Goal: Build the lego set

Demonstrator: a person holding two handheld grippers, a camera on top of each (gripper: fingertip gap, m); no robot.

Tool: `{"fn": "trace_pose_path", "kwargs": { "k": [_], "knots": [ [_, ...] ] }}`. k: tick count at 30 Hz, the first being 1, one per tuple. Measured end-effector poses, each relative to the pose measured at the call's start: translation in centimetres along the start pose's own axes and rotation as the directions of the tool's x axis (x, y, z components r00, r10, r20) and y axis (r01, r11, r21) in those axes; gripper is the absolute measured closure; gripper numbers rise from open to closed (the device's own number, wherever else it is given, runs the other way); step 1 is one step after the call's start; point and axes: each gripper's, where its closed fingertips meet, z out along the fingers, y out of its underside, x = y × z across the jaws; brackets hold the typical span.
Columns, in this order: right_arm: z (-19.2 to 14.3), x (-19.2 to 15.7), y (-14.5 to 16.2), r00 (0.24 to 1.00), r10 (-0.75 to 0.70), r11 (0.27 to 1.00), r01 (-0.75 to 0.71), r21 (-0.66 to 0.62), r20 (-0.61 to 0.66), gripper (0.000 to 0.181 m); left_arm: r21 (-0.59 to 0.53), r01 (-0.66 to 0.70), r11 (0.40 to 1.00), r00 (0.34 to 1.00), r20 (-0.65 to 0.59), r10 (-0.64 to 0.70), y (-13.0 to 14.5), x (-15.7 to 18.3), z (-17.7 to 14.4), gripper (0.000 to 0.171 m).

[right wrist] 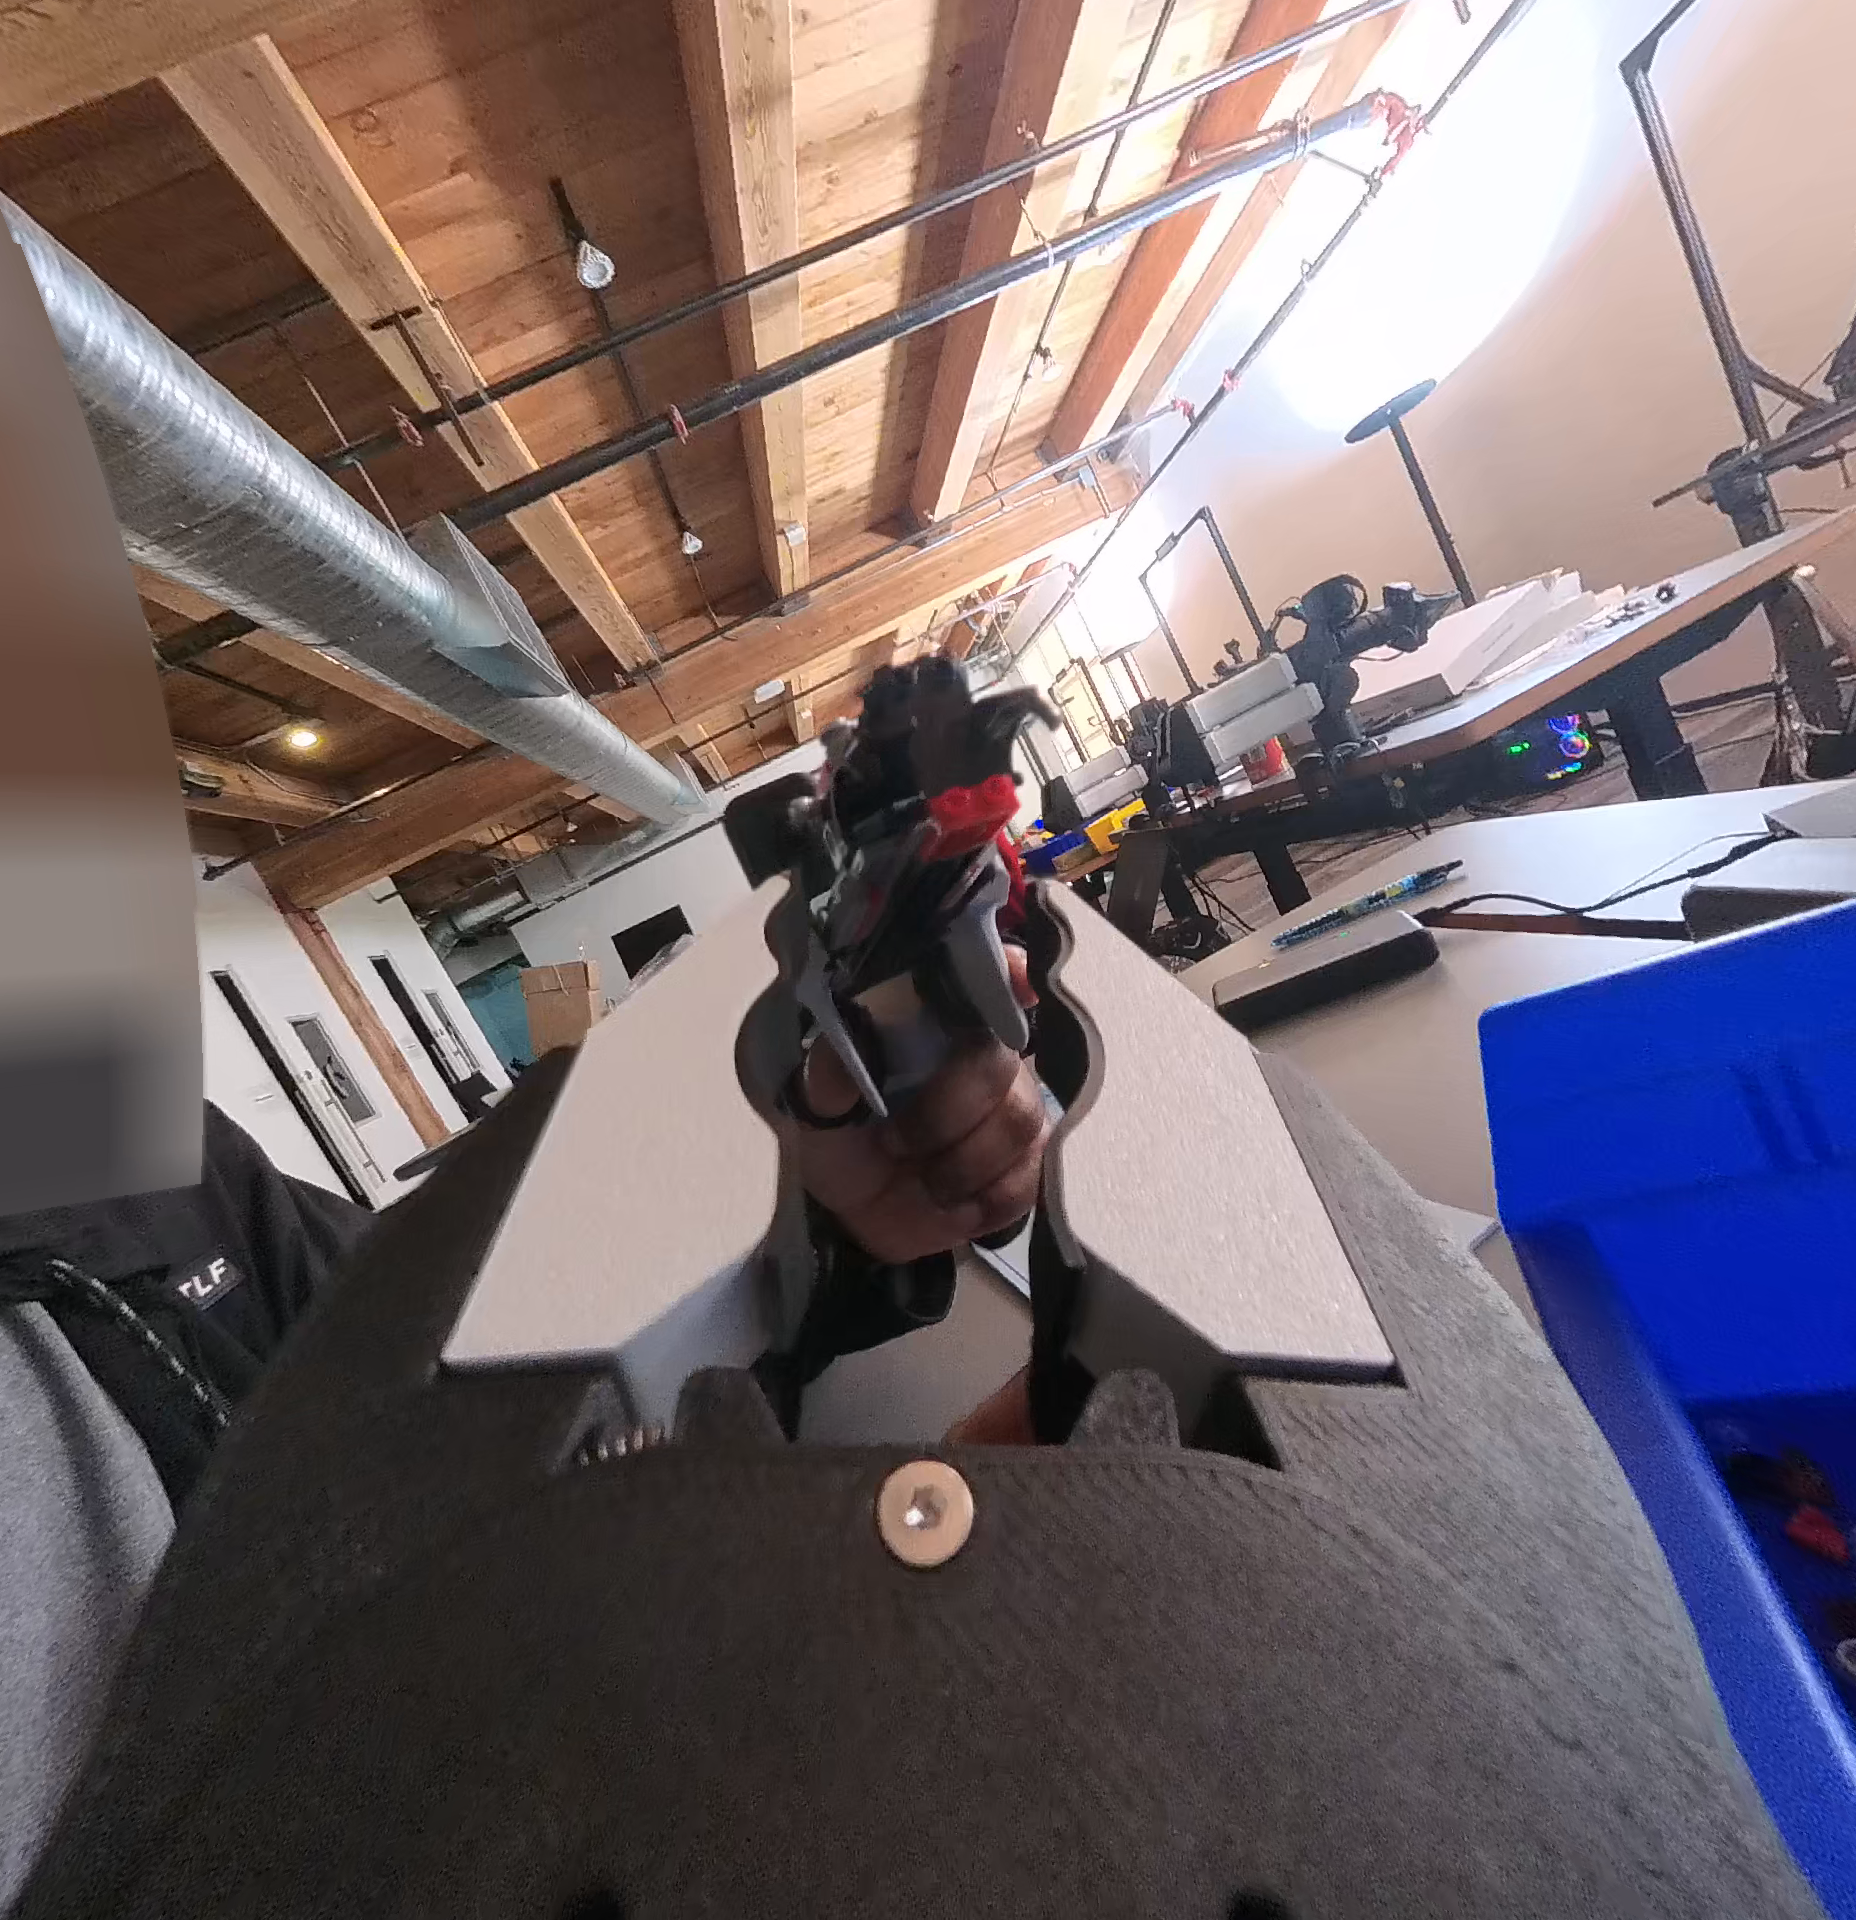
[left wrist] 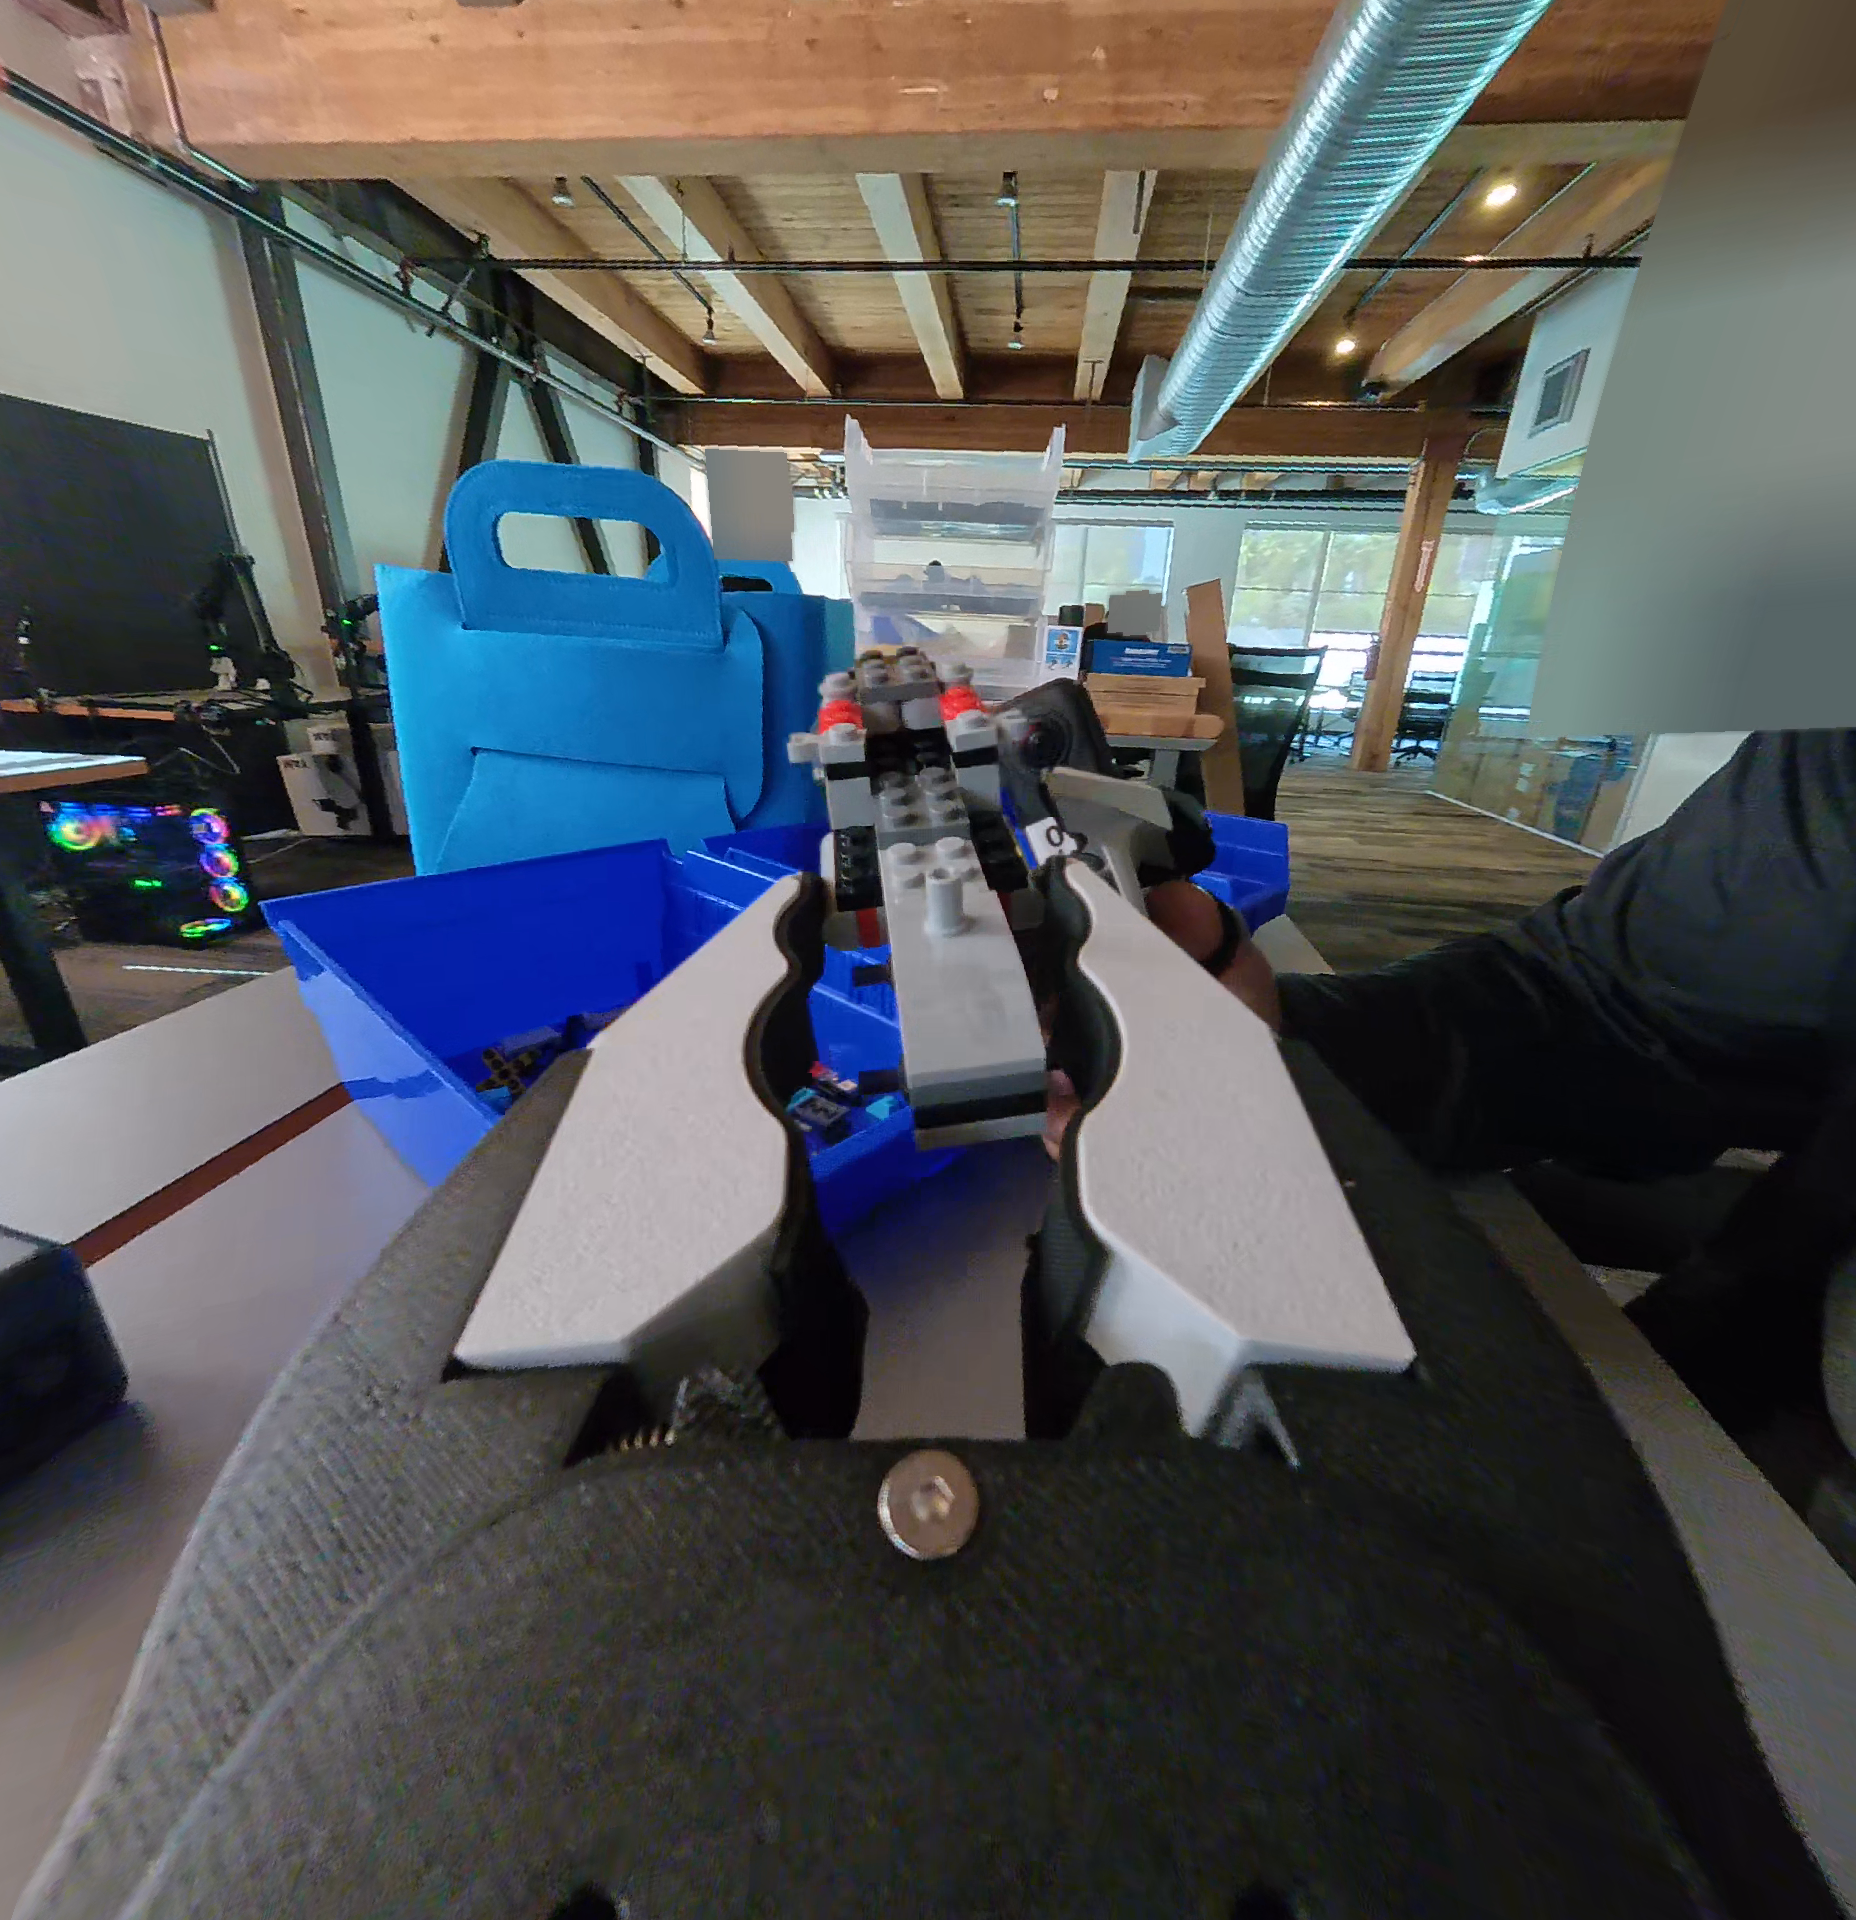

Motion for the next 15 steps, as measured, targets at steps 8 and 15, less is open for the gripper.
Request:
{"fn": "trace_pose_path", "kwargs": {
  "k": [8, 15],
  "knots": [
    [0.3, 0.4, 1.0, 1.0, 0.003, 0.999, -0.004, -0.048, -0.024, 0.141, -0.056, -0.122, 0.991, 0.988, 0.085, 0.127, 0.4, -0.7, 0.0, 0.129],
    [0.6, 0.7, 1.9, 0.994, -0.055, 0.99, 0.042, -0.137, -0.096, 0.142, -0.107, -0.166, 0.98, 0.975, 0.13, 0.18, 1.3, -1.3, 0.2, 0.129]
  ]
}}
